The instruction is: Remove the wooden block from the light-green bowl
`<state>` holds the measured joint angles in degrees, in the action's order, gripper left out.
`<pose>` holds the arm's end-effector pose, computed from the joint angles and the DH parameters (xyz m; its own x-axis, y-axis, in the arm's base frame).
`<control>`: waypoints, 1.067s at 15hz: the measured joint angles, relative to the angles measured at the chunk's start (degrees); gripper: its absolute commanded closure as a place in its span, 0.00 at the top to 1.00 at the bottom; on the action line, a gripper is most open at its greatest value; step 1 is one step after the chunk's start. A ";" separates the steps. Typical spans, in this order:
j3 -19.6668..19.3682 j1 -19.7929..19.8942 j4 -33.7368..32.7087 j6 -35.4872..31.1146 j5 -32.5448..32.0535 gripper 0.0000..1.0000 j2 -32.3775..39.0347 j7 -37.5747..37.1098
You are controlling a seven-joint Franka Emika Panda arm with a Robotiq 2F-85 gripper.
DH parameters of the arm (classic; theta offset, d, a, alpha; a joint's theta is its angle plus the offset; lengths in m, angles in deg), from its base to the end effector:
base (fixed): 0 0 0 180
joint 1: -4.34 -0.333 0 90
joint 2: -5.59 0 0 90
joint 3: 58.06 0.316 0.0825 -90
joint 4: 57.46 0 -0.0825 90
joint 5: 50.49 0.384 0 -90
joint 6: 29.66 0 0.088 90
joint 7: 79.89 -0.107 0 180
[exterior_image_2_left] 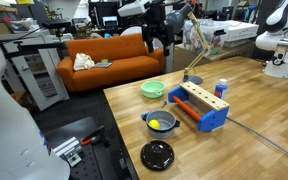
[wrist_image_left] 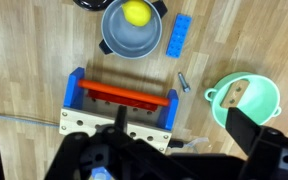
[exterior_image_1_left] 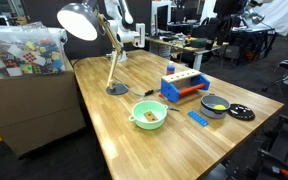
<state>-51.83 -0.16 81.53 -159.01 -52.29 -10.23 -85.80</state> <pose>0.4509 0.0853 0.4209 0.9886 0.1019 0.1104 0.0975 -0.9942 0.0447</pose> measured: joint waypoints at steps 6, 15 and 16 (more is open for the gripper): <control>4.79 -3.17 -11.76 0.00 -1.80 1.00 12.86 -5.57; 5.05 -5.71 -19.25 0.03 -1.81 1.00 20.71 -5.61; 5.04 -5.71 -19.17 0.03 -1.81 1.00 20.67 -5.61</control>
<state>-46.79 -5.87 62.36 -158.97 -54.10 10.44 -91.41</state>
